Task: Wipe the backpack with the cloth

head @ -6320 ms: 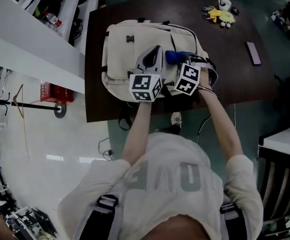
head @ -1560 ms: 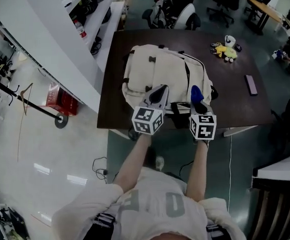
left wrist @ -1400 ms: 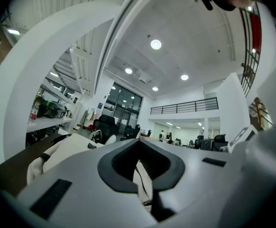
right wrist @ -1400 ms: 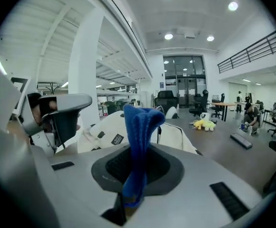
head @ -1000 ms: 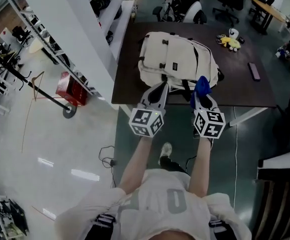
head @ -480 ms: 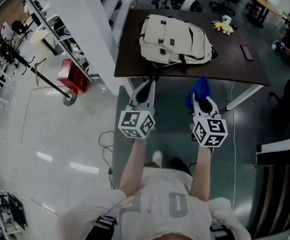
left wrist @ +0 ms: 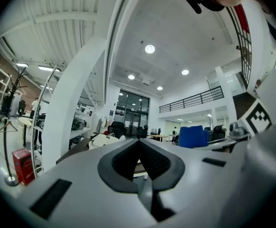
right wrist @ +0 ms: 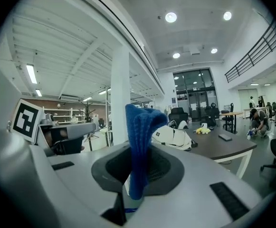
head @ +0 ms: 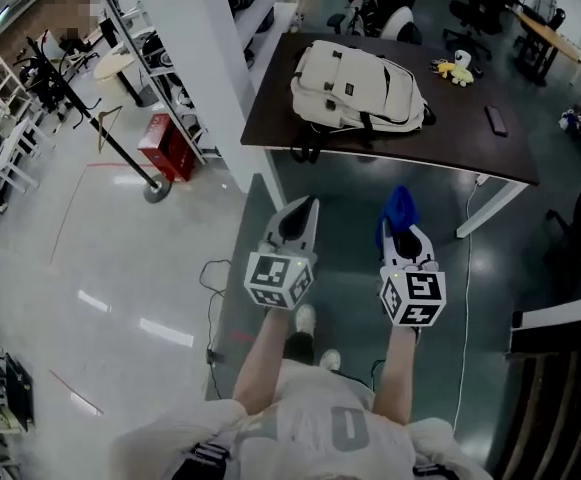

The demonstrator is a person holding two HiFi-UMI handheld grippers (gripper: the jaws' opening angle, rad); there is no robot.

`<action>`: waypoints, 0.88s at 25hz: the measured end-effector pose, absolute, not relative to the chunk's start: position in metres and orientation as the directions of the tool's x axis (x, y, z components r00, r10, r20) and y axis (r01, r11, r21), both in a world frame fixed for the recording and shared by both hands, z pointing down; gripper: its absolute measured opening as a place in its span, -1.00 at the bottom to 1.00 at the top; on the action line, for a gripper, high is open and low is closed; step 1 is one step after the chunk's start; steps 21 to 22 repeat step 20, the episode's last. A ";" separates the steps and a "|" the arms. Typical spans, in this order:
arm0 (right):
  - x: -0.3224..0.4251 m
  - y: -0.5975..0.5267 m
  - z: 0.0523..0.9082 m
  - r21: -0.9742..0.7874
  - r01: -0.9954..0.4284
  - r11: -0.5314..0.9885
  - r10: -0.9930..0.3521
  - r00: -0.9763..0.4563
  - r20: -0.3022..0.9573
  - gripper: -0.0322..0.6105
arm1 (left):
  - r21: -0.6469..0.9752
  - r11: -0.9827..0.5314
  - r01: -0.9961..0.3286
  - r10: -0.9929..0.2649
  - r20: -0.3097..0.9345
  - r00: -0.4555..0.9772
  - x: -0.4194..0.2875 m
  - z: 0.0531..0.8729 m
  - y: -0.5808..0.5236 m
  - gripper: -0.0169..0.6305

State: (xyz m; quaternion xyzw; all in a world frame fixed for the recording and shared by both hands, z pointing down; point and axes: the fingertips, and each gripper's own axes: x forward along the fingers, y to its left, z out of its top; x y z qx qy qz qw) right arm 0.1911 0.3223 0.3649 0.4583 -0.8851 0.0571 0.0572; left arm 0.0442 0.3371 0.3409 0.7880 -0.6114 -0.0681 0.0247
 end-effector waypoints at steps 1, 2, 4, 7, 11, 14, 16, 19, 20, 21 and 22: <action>0.191 0.328 0.363 -0.052 -0.813 0.580 -0.800 -0.581 0.149 -0.77 | 0.128 -0.245 -0.961 -0.969 -0.078 0.236 0.045 0.340 0.342 -0.93; 0.191 0.334 0.361 -0.055 -0.808 0.587 -0.796 -0.588 0.142 -0.77 | 0.135 -0.239 -0.962 -0.970 -0.082 0.230 0.045 0.337 0.346 -0.93; 0.193 0.343 0.354 -0.054 -0.804 0.592 -0.795 -0.594 0.125 -0.77 | 0.141 -0.239 -0.961 -0.969 -0.101 0.226 0.046 0.327 0.351 -0.93; 0.199 0.347 0.341 -0.030 -0.813 0.581 -0.808 -0.581 0.098 -0.77 | 0.121 -0.263 -0.957 -0.959 -0.136 0.247 0.054 0.311 0.354 -0.93; 0.198 0.347 0.321 0.006 -0.821 0.572 -0.819 -0.570 0.058 -0.77 | 0.110 -0.285 -0.952 -0.948 -0.181 0.262 0.052 0.294 0.356 -0.93; 0.190 0.348 0.310 0.052 -0.822 0.567 -0.824 -0.565 0.045 -0.77 | 0.094 -0.285 -0.954 -0.945 -0.197 0.263 0.046 0.284 0.359 -0.93; 0.182 0.351 0.308 0.070 -0.817 0.572 -0.820 -0.570 0.051 -0.77 | 0.085 -0.280 -0.956 -0.944 -0.204 0.258 0.040 0.278 0.363 -0.93; 0.164 0.359 0.308 0.079 -0.800 0.595 -0.804 -0.592 0.062 -0.77 | 0.095 -0.264 -0.960 -0.947 -0.216 0.239 0.025 0.273 0.371 -0.93; 0.158 0.362 0.308 0.082 -0.793 0.604 -0.797 -0.600 0.064 -0.77 | 0.099 -0.259 -0.961 -0.947 -0.220 0.232 0.019 0.272 0.374 -0.93; 0.158 0.362 0.308 0.082 -0.793 0.604 -0.797 -0.600 0.064 -0.77 | 0.099 -0.259 -0.961 -0.947 -0.220 0.232 0.019 0.272 0.374 -0.93; 0.158 0.362 0.308 0.082 -0.793 0.604 -0.797 -0.600 0.064 -0.77 | 0.099 -0.259 -0.961 -0.947 -0.220 0.232 0.019 0.272 0.374 -0.93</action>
